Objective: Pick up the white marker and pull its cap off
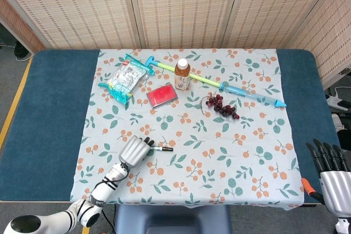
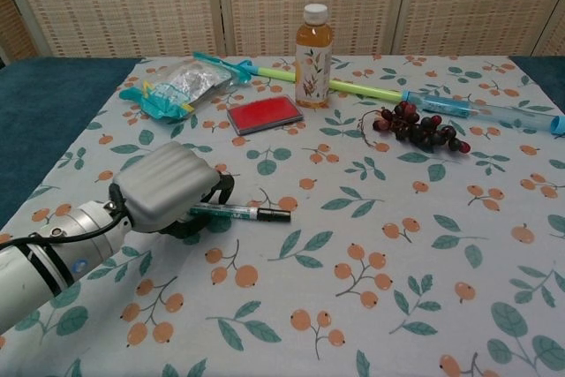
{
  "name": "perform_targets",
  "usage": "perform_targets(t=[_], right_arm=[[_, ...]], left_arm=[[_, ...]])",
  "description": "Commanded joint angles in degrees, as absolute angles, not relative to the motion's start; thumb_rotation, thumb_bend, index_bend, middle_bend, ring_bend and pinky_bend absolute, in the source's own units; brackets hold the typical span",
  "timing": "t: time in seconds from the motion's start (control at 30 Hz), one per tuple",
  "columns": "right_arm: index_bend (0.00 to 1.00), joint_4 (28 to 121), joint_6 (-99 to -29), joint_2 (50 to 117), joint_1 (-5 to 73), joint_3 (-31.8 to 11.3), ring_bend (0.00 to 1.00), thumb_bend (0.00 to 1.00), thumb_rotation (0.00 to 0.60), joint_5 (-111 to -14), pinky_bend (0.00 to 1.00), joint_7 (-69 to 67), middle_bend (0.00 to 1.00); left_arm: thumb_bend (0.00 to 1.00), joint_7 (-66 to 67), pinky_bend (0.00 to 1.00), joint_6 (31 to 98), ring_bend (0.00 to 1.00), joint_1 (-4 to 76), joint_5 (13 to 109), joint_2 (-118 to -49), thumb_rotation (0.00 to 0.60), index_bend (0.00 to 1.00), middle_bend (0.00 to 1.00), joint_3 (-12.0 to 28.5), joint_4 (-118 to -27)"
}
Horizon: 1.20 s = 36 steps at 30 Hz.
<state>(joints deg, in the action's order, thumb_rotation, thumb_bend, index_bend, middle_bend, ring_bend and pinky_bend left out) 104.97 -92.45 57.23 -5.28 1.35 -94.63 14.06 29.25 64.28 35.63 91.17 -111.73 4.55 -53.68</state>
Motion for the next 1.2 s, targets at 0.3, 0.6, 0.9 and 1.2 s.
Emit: perform_targets(t=[0.3, 0.6, 0.9, 1.2], right_arm=[[0.00, 104.38, -90.19, 61.20, -3.29, 1.67, 0.00, 0.15, 0.600, -98.02, 0.00, 13.73, 0.00], [0.21, 105.80, -73.38, 78.11, 7.81, -3.56, 0.00, 0.15, 0.600, -92.96, 0.00, 27.15, 0.00], [0.41, 94.65, -68.68, 96.96, 14.85, -7.78, 0.00, 0.16, 0.600, -86.87, 0.00, 32.47, 0.00], [0.44, 88.61, -69.71, 104.25, 16.75, -7.63, 0.00, 0.19, 0.600, -86.61, 0.00, 29.64, 0.00]], left_arm=[[0.50, 25.23, 1.00, 71.70, 0.82, 35.31, 93.96, -112.33, 0.600, 0.80, 0.88, 3.59, -53.97], [0.56, 36.39, 1.00, 69.38, 0.83, 34.57, 92.47, -109.03, 0.600, 0.85, 0.95, 2.62, -66.61], [0.56, 43.30, 1.00, 69.26, 0.83, 33.95, 92.60, -107.11, 0.600, 0.85, 0.96, 1.93, -74.45], [0.56, 45.35, 1.00, 68.74, 0.83, 34.21, 92.12, -106.85, 0.600, 0.85, 0.96, 2.62, -76.14]])
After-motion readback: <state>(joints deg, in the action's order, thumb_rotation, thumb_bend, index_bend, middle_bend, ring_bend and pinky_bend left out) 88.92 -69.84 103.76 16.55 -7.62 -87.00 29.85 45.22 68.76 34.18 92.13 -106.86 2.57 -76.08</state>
